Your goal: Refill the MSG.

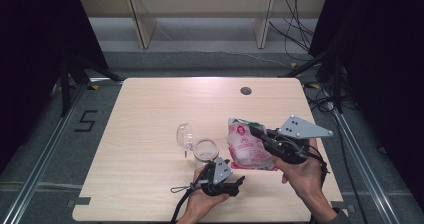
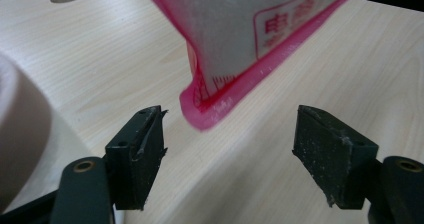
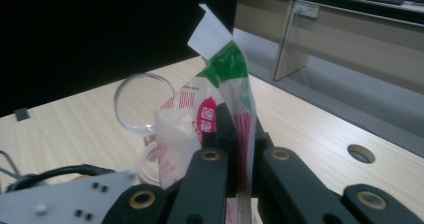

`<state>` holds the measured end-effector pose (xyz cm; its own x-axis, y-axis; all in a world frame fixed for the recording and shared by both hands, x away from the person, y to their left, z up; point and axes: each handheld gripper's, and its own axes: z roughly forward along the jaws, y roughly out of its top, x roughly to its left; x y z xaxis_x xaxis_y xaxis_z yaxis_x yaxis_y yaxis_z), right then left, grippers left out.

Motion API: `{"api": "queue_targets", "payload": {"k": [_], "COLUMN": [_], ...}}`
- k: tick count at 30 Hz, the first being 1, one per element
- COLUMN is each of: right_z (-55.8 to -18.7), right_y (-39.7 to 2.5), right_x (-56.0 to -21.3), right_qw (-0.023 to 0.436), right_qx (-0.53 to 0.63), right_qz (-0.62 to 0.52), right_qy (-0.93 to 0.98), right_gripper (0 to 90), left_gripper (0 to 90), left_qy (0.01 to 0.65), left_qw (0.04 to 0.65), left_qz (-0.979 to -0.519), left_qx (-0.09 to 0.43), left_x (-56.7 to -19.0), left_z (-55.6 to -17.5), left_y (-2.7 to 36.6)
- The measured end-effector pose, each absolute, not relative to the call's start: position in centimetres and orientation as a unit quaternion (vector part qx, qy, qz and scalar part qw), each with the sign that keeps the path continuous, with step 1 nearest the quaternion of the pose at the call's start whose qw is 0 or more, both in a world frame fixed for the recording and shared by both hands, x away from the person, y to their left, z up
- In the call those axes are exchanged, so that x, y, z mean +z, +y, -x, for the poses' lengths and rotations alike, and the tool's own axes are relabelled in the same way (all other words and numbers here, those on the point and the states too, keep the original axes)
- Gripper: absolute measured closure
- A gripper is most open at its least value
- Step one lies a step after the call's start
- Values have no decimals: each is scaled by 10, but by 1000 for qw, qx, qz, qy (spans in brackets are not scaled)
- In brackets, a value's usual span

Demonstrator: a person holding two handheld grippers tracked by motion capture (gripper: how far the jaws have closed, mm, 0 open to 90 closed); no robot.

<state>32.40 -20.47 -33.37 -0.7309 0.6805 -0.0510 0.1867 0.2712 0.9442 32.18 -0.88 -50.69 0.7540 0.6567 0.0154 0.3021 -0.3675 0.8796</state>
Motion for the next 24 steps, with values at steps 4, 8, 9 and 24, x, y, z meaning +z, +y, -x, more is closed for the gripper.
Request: {"api": "queue_targets", "payload": {"k": [4,8,9,24], "right_z": [-322,-324,-325,-352], "right_y": [-199,-191,-190,-173], "right_x": [-332,-334,-334,-333], "right_qw": [225,226,232,219], "right_qx": [537,530,529,516], "right_qz": [-279,-269,-271,-285], "right_qy": [764,771,770,778], "right_gripper": [900,900,900,900], "left_gripper": [420,601,632,686], "left_qy": [282,287,283,293], "left_qw": [488,496,497,561], "left_qz": [-800,-790,-789,-755], "left_qx": [206,217,225,172], "left_x": [-505,-504,-505,-515], "left_z": [-320,-319,-319,-319], "left_y": [-16,-17,-18,-33]}}
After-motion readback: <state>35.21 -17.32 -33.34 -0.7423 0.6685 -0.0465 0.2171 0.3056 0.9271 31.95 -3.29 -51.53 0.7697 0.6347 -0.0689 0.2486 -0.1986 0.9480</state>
